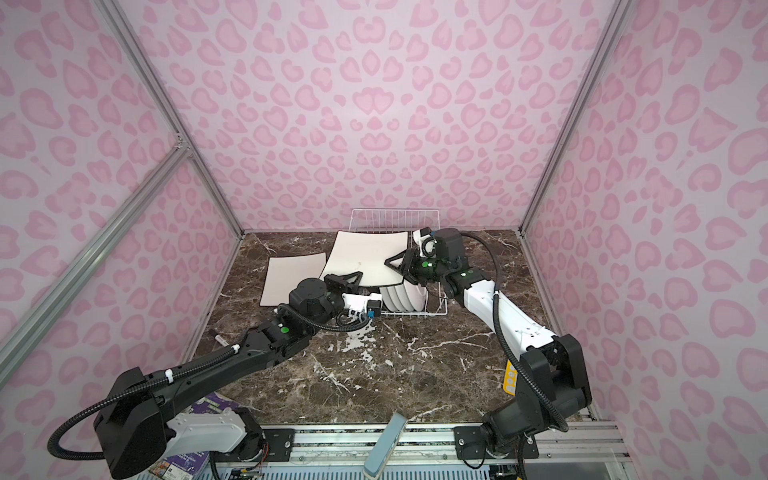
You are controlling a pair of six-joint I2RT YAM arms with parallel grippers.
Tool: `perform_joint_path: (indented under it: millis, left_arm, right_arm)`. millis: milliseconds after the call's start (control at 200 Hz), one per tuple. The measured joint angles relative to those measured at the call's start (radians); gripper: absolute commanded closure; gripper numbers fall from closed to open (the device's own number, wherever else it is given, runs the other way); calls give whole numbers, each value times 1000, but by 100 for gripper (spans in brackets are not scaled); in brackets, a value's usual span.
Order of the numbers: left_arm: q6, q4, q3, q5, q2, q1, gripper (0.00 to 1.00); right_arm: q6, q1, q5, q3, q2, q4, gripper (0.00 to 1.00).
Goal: Unload the plates from the dish rack
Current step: 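Swing the plate over the rack with the left gripper while the right grasps its edge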
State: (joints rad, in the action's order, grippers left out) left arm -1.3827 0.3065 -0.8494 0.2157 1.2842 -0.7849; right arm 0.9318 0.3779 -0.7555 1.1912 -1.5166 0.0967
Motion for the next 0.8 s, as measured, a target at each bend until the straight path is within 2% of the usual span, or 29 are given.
perform_joint_path:
  millis: [190,365,485,515,640,715,745,800]
  left_arm:
    - [-2,-3,2,0,0,-1,96]
    - [8,-2,-6,17,9,-3,93]
    - [29,-7,-13,26,23,-5,92]
    - [29,-8,-17,31,28,-7,90]
    - [40,-11,-45,34,48,-7,80]
    - [55,-34,-66,27,61,-7,65]
    - [69,-43,-72,26,66,-7,54]
    - [88,-43,-81,27,69,-7,43]
  right_arm:
    - [18,2,-4,0,0,0,75]
    - [95,-2,3,0,6,-2,86]
    - [149,-5,8,0,8,-11,100]
    - [171,-8,8,0,8,-17,100]
    - [186,-24,3,-6,16,-34,100]
    - [182,-39,-13,-20,22,-56,100]
    - [172,-44,-25,-26,24,-74,100]
    - [158,-52,-32,-38,27,-95,100]
